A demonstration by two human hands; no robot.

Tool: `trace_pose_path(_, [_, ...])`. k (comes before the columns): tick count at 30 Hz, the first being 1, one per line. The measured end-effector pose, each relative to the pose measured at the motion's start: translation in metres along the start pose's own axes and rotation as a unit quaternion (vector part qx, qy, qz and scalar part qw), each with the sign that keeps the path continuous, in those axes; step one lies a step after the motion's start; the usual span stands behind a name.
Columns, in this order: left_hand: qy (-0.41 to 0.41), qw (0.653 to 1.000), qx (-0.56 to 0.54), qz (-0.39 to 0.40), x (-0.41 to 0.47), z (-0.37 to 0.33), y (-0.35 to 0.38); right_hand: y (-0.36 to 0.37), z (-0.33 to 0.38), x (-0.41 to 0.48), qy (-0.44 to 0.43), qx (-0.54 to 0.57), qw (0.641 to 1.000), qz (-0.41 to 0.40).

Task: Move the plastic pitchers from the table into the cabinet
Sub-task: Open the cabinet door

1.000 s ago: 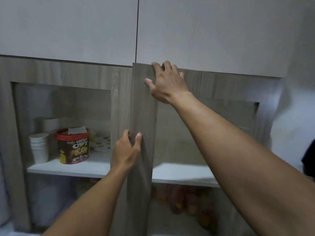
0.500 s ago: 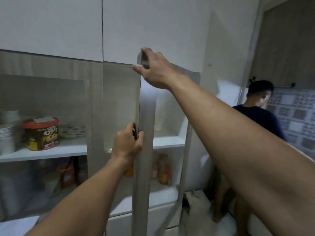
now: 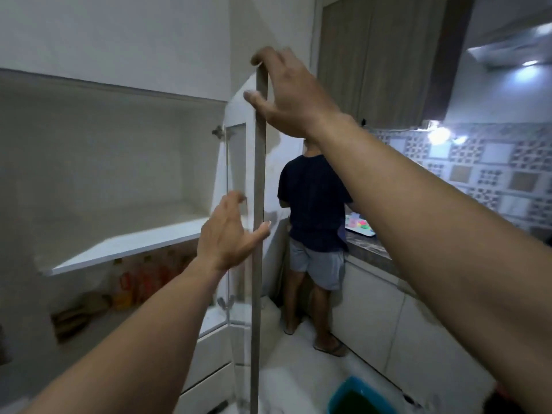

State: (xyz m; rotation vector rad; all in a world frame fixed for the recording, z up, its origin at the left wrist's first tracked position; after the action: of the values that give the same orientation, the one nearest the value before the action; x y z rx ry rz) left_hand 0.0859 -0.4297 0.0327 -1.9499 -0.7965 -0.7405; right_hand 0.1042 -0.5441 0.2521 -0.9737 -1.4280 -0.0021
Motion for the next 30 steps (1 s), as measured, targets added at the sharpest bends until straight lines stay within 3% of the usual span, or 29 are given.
trace_pose_path(4, [0.005,0.998,-0.053,0.022,0.021,-0.034,0.063,-0.007,-0.059,-0.026,-0.002,-0.112,0.994,0.006])
trace_pose_path(11, [0.015,0.998,-0.033,0.053,0.062,-0.081,0.168,-0.009,-0.163,-0.056,0.065,-0.22,0.97,0.086])
trace_pose_path(17, [-0.01,0.998,-0.018,0.053,0.094,-0.107,0.234,0.009,-0.245,-0.068,0.143,-0.202,0.958,0.141])
trace_pose_path(30, [-0.034,0.998,0.005,0.048,0.131,-0.118,0.307,0.043,-0.331,-0.075,0.204,-0.15,0.959,0.126])
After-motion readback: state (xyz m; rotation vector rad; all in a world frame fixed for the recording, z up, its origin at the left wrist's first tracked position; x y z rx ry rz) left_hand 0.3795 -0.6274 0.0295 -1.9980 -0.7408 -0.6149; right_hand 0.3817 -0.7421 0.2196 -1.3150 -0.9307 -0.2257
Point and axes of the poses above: each hand's wrist, its own x-axis towards the middle knuckle, its own y-axis out of the palm, z = x × y, the point moved 8 cm from there along x, towards the middle knuckle, and after that the axes turned 8 degrees about -x, right-handed, at the moved point
